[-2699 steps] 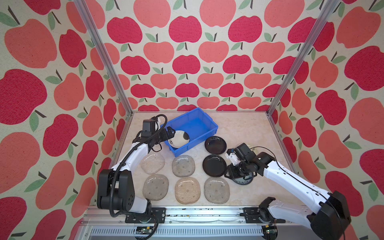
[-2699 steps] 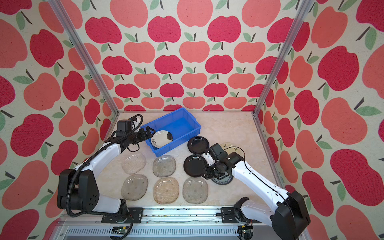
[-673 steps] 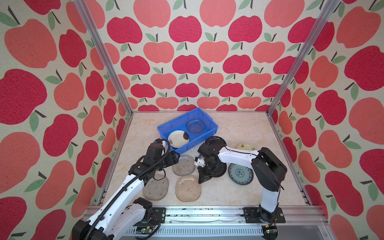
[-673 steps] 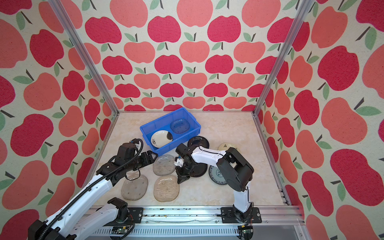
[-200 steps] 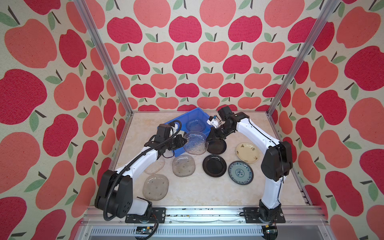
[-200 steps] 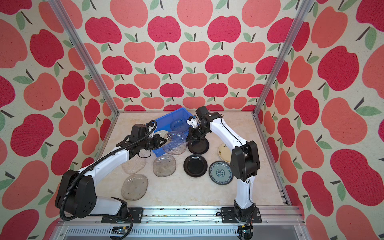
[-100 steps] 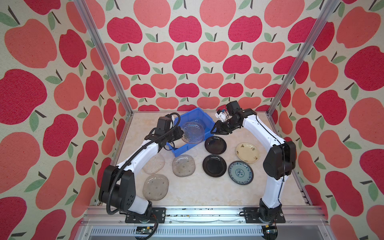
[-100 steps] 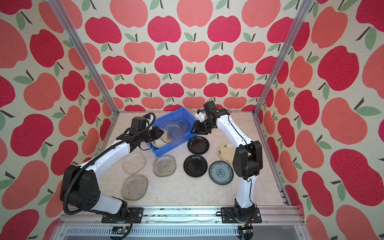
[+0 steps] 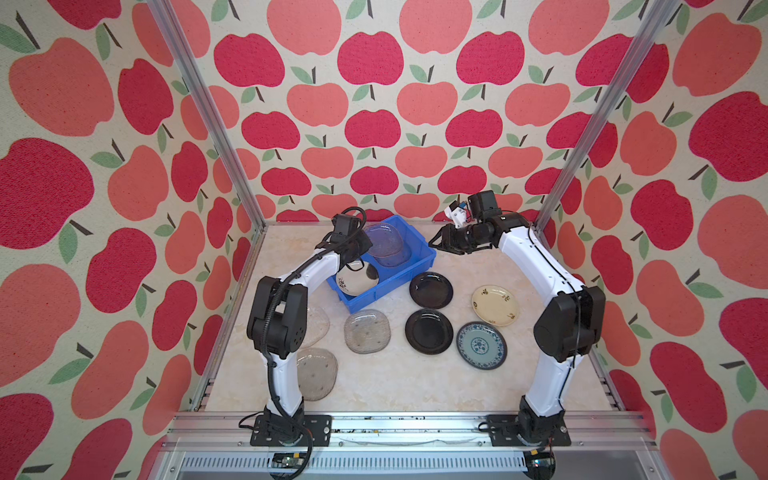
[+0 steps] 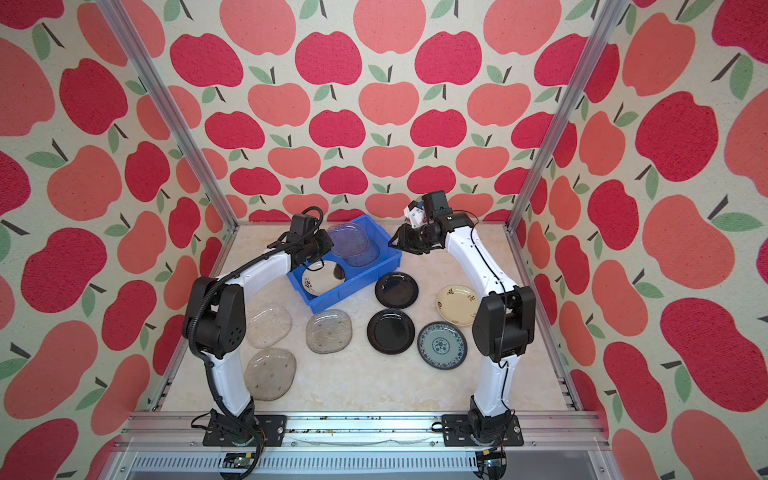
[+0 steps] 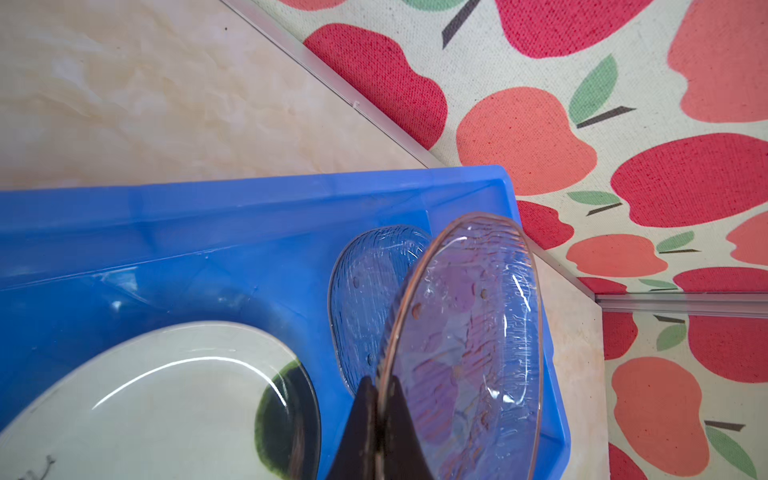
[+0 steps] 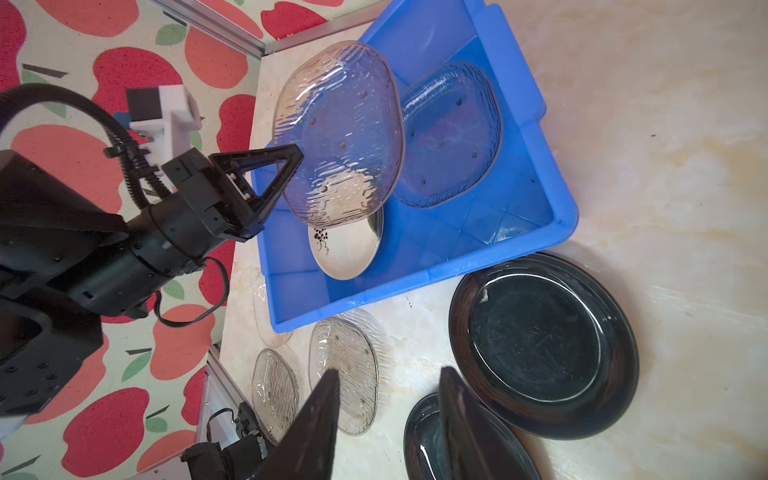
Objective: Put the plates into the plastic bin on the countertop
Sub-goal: 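Lower the glass plate into the bin with the left gripper while the right releases, then set the glass plate against the bin wall and open the left gripper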
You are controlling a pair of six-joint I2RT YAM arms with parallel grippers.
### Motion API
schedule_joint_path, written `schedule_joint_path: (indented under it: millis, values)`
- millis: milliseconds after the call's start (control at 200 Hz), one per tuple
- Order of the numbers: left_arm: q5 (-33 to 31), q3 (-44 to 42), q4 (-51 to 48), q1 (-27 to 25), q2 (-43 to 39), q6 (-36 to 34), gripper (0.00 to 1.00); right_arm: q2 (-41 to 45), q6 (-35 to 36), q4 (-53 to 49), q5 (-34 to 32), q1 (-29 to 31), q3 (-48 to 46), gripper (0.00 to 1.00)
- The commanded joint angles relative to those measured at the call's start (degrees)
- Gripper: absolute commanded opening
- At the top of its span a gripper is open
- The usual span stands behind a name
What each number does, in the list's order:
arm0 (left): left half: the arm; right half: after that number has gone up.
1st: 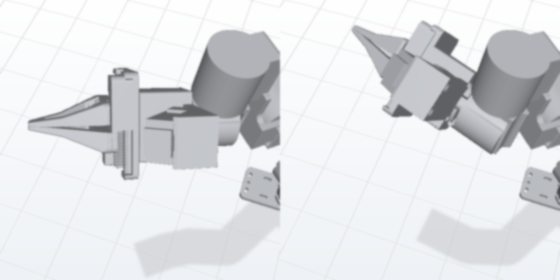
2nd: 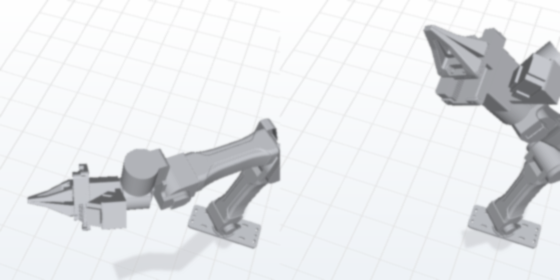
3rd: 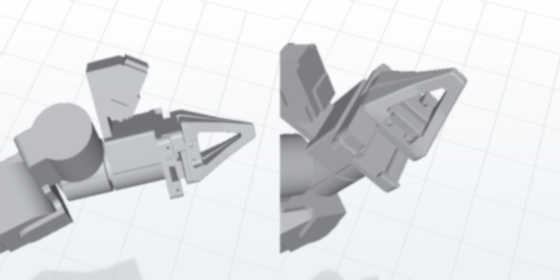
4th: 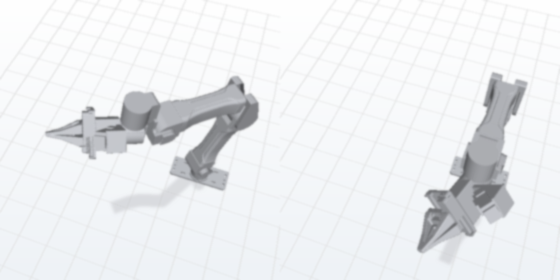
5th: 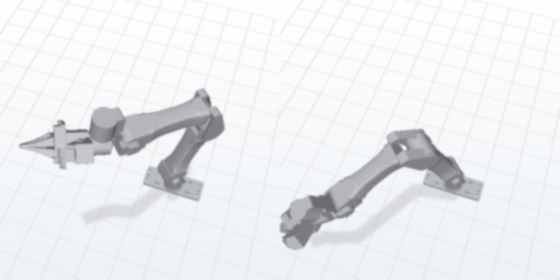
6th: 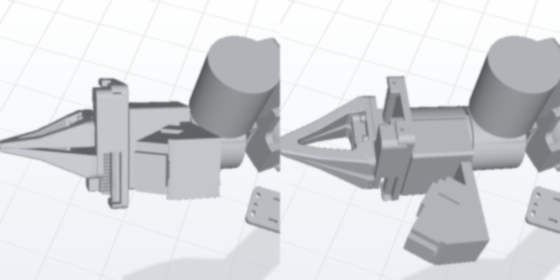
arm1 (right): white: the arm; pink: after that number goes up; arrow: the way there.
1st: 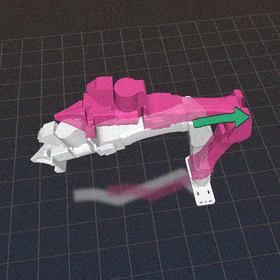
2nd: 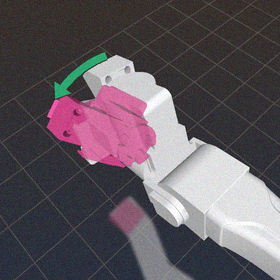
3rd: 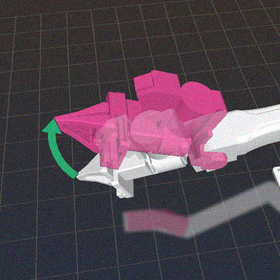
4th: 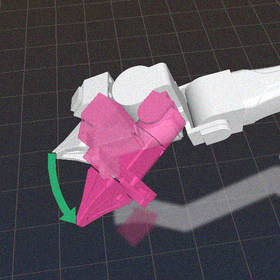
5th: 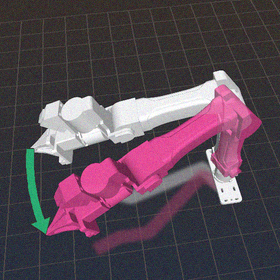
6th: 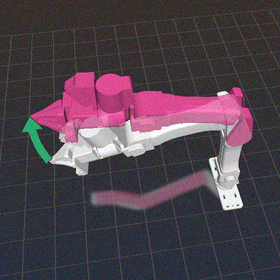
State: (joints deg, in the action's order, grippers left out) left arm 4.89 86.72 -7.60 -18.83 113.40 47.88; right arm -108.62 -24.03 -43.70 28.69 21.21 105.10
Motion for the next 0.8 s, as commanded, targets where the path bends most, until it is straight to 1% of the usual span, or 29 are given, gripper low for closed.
schedule_joint_path:
  millis: [0,145,365,580,795]
  values:
    - [-2.2,3.3,-1.8,-1.3,2.5,3.6,0.0,1.8,-1.4,2.0,1.8,-0.7,-0.3,0.43]
    - [-4.5,4.0,-1.9,-2.6,4.2,5.9,0.0,2.3,-2.1,3.4,3.2,-1.5,-1.7,0.43]
    - [-9.2,8.7,-6.6,-4.4,8.3,7.4,0.0,1.7,-2.9,4.4,4.8,-1.6,-1.7,0.42]
    - [-10.5,10.5,-5.7,-4.3,12.3,8.9,0.0,1.7,-3.5,5.3,5.8,-1.6,-2.3,0.42]
    - [-8.3,12.2,-4.0,-3.9,15.3,9.4,0.0,2.4,-3.4,5.7,5.8,-1.6,-3.3,0.42]
